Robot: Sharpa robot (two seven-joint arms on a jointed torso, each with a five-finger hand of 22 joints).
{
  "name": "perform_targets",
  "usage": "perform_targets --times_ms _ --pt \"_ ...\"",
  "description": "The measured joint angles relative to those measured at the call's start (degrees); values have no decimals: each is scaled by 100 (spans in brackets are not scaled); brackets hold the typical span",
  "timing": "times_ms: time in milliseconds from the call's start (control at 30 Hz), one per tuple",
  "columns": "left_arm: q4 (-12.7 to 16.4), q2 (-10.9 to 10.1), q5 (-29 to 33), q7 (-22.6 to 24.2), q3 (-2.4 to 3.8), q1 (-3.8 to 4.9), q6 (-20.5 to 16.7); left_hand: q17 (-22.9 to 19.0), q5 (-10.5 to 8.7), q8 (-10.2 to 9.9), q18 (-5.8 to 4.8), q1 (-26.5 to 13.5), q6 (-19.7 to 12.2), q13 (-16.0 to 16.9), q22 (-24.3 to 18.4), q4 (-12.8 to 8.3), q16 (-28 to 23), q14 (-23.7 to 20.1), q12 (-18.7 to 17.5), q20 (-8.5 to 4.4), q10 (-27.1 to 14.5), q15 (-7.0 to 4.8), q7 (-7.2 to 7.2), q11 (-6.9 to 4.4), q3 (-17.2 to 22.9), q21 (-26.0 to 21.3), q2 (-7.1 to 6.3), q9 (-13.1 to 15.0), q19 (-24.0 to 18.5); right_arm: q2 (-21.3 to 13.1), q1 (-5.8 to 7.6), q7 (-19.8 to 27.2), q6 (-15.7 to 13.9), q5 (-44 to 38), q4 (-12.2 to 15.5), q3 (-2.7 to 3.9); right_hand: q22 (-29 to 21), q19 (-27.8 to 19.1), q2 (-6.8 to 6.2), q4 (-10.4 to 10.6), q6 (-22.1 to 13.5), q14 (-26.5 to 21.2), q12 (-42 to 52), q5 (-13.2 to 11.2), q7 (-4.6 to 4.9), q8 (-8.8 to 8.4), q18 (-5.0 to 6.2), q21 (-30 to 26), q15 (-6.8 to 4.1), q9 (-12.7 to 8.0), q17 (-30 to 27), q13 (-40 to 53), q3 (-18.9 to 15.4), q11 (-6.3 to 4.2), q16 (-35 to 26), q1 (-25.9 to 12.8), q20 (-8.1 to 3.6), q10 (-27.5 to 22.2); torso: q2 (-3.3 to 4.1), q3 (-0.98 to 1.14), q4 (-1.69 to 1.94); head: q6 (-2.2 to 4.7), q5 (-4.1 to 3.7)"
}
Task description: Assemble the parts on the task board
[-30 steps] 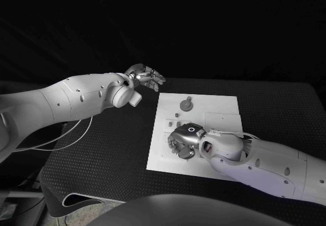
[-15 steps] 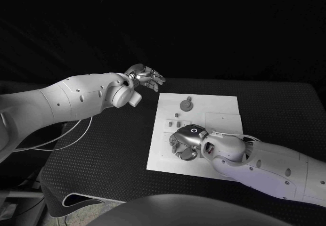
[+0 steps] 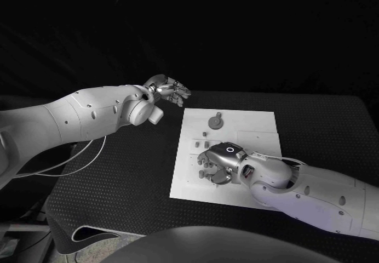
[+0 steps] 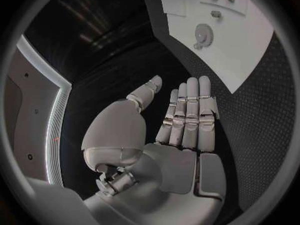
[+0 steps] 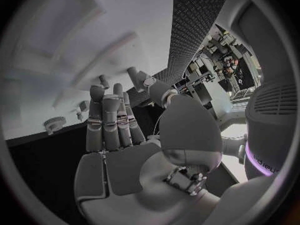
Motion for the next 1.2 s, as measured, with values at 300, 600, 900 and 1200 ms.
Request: perform_targets --times_ms 300,600,900,1200 --pt "-82 15 0 1 0 0 4 -1 0 0 -10 0 0 0 -1 0 0 0 0 0 0 0 0 0 0 0 0 0 0 -539 423 129 -391 925 51 330 0 14 181 99 121 91 234 0 -91 86 18 53 -170 37 -139 207 -64 -178 -42 -40 -11 488 -3 1 -7 1 -137" --pt "-145 -12 12 28 -1 -2 0 21 0 0 -7 -25 0 2 12 18 -20 3 5 0 3 3 0 -3 -19 -21 -25 0 0 -1274 903 25 -293 1375 -375 401 -1 435 135 729 393 498 1808 0 -395 215 138 116 -574 226 -161 2217 -190 -578 63 -361 -247 1121 -24 9 -53 203 -343" --pt "-129 11 25 90 -2 -12 21 41 0 0 44 -53 0 41 22 53 -27 21 93 0 135 20 0 -94 -53 -19 -7 1 0 -1774 959 -221 174 1893 -649 403 -1 487 40 1073 607 557 3107 0 -566 452 177 118 -676 705 45 3959 -250 -717 321 -820 -280 712 -71 41 -132 375 -549" --pt "-110 -8 33 124 -2 -85 33 45 0 0 41 -53 0 41 27 53 -27 21 93 1 135 20 0 -94 -53 -19 -7 1 0 -2094 867 -307 550 1894 -88 381 -1 267 101 638 378 335 1768 0 -376 167 170 83 -509 722 6 2375 -102 -512 189 -713 -205 560 -88 72 -163 426 -782"
